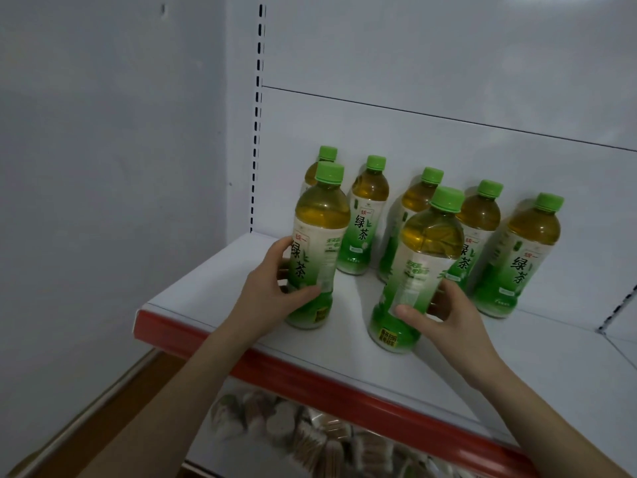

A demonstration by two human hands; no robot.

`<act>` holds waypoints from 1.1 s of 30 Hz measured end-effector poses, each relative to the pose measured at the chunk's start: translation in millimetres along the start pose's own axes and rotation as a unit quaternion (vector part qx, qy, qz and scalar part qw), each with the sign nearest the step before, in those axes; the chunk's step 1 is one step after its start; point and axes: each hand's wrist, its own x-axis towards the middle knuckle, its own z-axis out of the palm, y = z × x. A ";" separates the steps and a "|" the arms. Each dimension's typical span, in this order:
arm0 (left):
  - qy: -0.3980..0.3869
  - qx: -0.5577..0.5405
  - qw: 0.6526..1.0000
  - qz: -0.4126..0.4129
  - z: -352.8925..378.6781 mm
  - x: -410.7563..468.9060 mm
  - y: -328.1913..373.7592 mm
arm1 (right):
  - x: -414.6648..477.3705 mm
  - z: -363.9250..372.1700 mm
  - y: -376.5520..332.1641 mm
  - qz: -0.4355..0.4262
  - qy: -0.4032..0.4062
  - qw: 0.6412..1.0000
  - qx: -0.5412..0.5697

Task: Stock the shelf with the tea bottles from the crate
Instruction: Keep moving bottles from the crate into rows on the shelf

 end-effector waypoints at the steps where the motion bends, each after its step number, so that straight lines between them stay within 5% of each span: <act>1: 0.016 0.016 1.000 0.008 4.2 -0.1 2.7 | -0.5 0.3 -0.3 -0.002 0.002 1.000 -0.002; 6: 0.039 0.049 0.998 0.011 12.9 7.4 7.7 | -2.2 1.6 -2.5 -0.012 0.011 1.000 0.004; 11: -0.058 0.115 0.991 -0.030 5.8 11.2 1.2 | -3.1 2.2 -4.7 -0.021 0.006 1.000 0.009; 20: 0.026 0.133 0.990 -0.046 -1.7 32.9 -13.1 | -3.3 2.5 -3.9 -0.025 0.009 1.000 0.010; 33: -0.031 0.123 0.986 -0.103 -9.9 46.3 -18.3 | -3.6 3.6 -5.7 -0.028 0.011 0.999 0.015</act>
